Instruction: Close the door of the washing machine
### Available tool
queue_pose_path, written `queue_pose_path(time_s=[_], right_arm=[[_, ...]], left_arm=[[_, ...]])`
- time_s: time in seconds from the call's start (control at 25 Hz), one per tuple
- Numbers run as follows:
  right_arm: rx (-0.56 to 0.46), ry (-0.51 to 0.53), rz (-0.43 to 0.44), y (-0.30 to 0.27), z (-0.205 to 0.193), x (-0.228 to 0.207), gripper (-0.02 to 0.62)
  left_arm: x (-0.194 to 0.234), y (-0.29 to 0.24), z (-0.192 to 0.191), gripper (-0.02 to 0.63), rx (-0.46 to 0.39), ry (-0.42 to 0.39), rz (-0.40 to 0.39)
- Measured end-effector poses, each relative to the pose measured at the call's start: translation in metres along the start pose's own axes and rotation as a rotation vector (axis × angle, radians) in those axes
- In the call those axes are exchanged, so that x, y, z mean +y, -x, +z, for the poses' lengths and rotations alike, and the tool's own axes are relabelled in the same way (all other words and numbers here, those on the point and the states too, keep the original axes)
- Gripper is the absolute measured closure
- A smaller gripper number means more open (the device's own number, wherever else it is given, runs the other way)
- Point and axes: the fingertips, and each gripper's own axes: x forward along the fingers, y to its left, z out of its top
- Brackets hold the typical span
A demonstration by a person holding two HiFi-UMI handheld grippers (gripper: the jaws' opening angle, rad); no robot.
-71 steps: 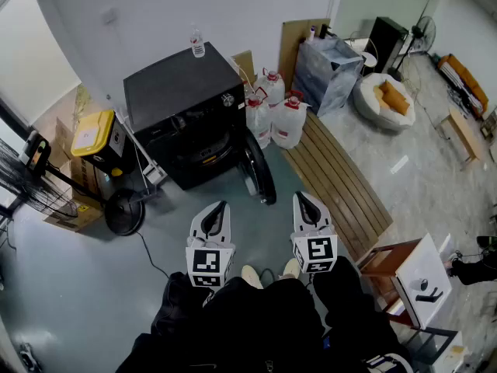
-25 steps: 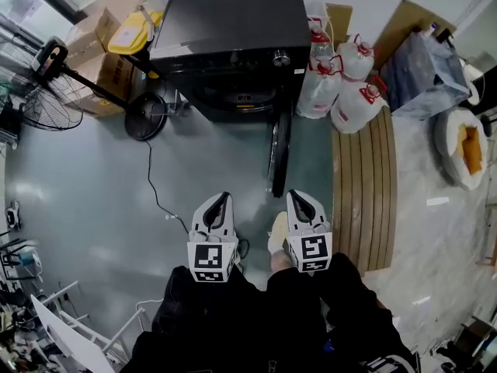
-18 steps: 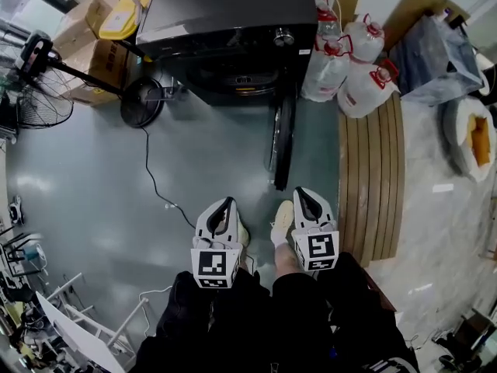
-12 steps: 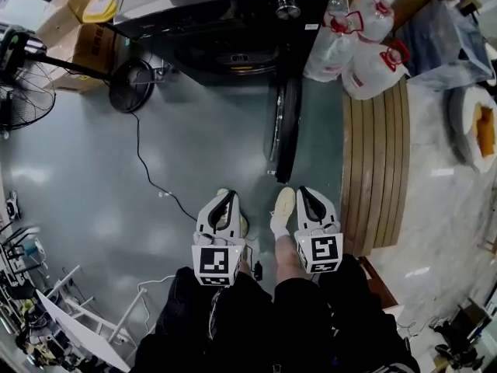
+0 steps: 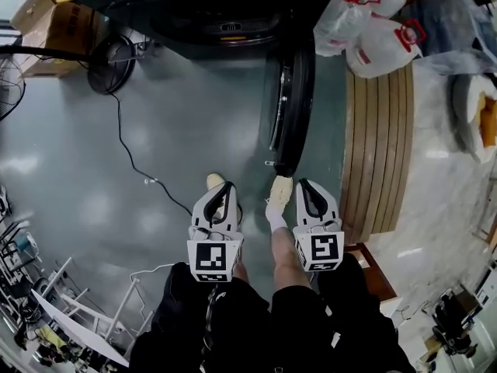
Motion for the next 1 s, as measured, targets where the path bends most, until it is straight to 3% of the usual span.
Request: queue_pose_path(time_s=[0.08, 0.36, 0.56, 0.68, 1.0], right_arm=[[0.013, -0.017, 0.012, -0.009, -0.007, 0.001, 0.452], [0.084, -0.038, 0.012, -0.037, -0.033, 0.004, 0.388], [0.124, -0.009, -0.034, -0.052, -0.043, 0.0, 0.402], [0.129, 0.002, -0.067, -0.055, -0.043, -0.003, 0.504], [0.132, -0.022, -0.068, -0.067, -0.04, 0.019, 0.503]], left_arm=[[0.003, -0.004, -0.006, 0.58, 0.006, 0.004, -0.006], [0.015, -0.01, -0.015, 0.58, 0.023, 0.006, -0.024], [0.021, -0.016, -0.02, 0.58, 0.034, 0.016, -0.037], [0.025, -0.017, -0.02, 0.58, 0.033, 0.026, -0.041], [0.045, -0.011, -0.029, 0.58, 0.027, 0.048, -0.028]])
